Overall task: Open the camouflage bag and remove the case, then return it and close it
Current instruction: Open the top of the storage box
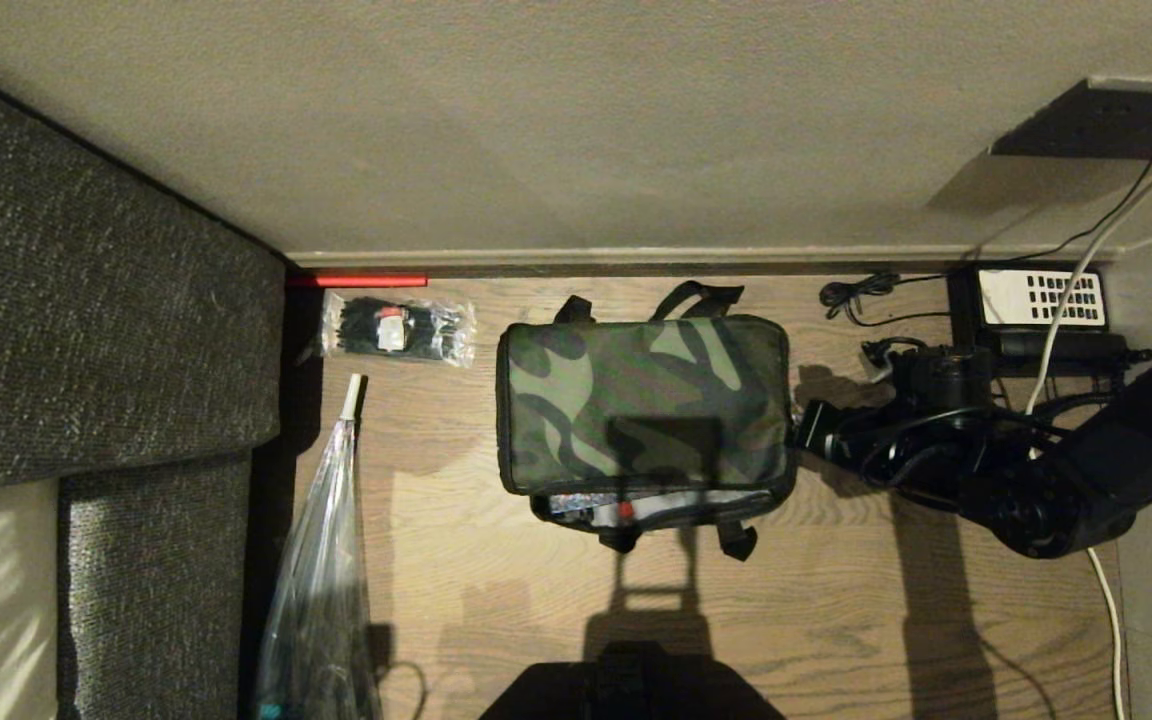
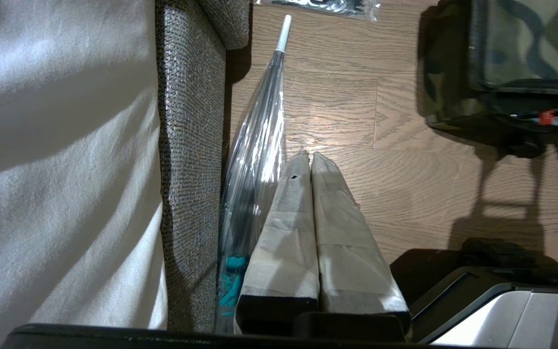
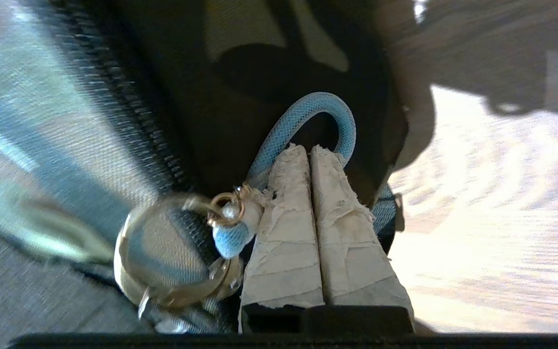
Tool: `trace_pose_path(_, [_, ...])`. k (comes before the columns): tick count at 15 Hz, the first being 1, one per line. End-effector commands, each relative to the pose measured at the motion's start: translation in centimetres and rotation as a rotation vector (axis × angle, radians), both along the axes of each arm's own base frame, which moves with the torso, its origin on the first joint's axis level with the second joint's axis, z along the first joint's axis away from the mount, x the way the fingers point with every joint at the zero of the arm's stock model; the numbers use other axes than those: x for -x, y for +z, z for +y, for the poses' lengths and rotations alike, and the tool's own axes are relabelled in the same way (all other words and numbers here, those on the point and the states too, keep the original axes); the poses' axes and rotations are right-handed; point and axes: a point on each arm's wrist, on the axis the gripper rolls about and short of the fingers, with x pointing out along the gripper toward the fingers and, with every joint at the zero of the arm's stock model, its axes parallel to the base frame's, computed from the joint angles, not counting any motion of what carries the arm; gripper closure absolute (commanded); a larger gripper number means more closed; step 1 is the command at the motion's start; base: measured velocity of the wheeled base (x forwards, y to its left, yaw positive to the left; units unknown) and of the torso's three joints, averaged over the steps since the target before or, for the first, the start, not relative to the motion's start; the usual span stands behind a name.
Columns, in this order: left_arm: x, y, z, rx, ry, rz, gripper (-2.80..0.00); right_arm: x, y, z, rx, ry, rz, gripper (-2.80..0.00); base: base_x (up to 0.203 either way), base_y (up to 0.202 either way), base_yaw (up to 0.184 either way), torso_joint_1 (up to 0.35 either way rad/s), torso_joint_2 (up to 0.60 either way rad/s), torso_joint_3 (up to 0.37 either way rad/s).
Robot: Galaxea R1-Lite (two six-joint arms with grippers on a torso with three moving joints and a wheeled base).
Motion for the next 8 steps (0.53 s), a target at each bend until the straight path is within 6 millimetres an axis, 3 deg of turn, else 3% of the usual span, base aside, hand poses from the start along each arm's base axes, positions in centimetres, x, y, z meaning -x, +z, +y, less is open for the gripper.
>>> trace_pose_path(1, [0.0,0.0,0.0,0.001,0.001,0.0,0.0,0.2,0.1,0.2,-0.01,0.003,0.005,0.0,0.0,0.0,0.0,0.0,0.0,0.0])
trace_pose_path(5, [0.0,0.0,0.0,0.0,0.001,0.0,0.0,0.4,-0.2,0.0,0.03,-0.001,-0.005,0.0,0.0,0.0,0.0,0.0,0.0,0.0])
trace_pose_path(8, [0.0,0.0,0.0,0.001,0.001,0.0,0.0,0.4,-0.7,-3.1,0.196,-0.002,-0.07,0.0,0.0,0.0,0.0,0.0,0.0,0.0])
